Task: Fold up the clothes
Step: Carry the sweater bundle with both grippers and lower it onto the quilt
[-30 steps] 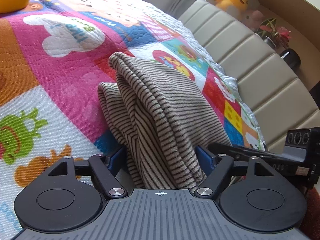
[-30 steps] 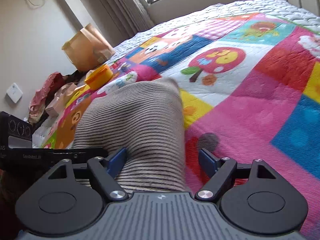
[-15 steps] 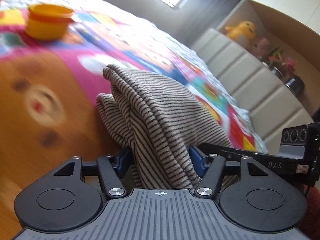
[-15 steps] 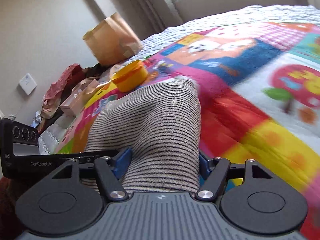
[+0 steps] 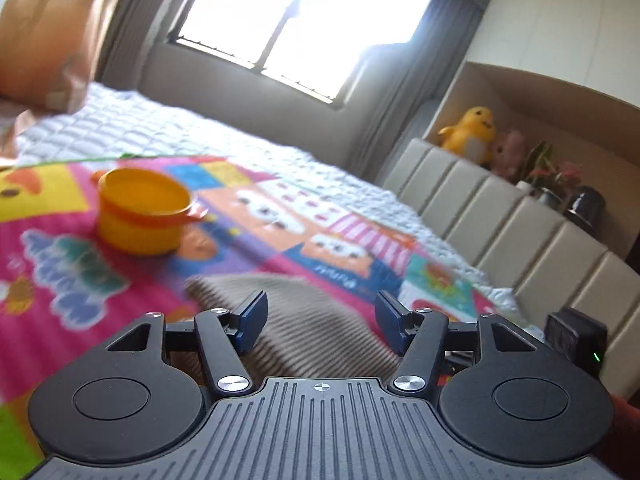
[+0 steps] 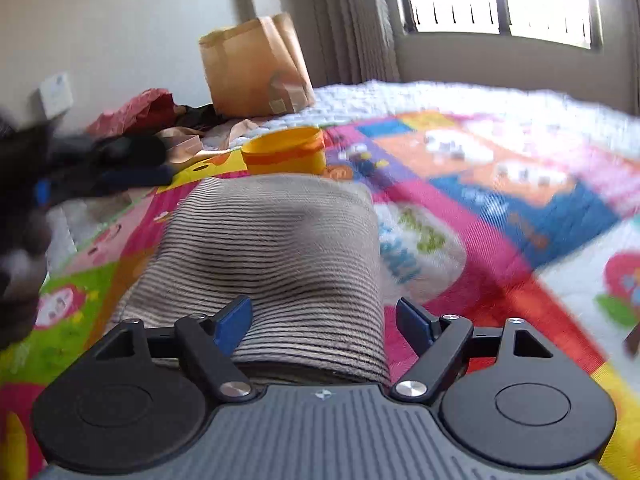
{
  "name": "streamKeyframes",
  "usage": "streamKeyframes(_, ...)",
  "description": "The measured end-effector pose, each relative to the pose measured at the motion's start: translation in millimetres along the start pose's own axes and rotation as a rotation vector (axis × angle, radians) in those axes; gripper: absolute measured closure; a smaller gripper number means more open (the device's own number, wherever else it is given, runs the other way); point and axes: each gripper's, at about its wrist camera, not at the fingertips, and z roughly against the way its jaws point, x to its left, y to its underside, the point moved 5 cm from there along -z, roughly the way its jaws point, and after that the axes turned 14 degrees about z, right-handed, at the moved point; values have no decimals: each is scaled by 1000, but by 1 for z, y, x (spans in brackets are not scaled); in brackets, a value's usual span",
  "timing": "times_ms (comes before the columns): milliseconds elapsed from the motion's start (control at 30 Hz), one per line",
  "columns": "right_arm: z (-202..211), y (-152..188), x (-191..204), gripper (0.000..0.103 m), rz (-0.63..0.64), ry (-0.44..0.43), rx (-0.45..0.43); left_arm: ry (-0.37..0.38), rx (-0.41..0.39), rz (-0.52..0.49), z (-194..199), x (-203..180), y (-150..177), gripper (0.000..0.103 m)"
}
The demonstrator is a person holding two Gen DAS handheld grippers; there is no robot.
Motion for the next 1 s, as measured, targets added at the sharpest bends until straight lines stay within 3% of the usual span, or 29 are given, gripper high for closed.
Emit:
streamKeyframes(67,18,-14,14,24,101,29,-61,-30,49,6,-26,4,5,39)
streamKeyframes(200,34,-32,40,24,169,-63,-113,-144,110,28,-62,42,18,45)
streamKeyframes(300,10,-20,43,24,129,-116,-29,-103,105,98,-64,58,19,45)
streamKeyframes(400,17,-13,38,17,89,-103,-57,-124,99,71,-66,57,22,46)
streamKeyframes(567,30,0,30,17,23,-81,-104,-179,59,27,-54,42,22,46)
streamKeyframes(667,38,8,24,15,-17,-68,-132,-216,20,27,-23,28,28,29)
streamKeyframes(700,42,11,18,9,-50,-57,-143,-209,12,37,-12,24,35,22)
streamKeyframes(767,52,21,-1,0,-148,-24,-156,-180,2,64,12,20,52,20)
streamKeyframes(867,29,43,-19,0,-174,95,-29,-211,40,95,18,27,85,23)
streamKeyframes(933,7,58,-22,0,-184,90,56,-232,56,99,13,36,102,17)
streamKeyframes(1000,5,61,-24,0,-196,77,70,-211,37,112,13,42,105,16)
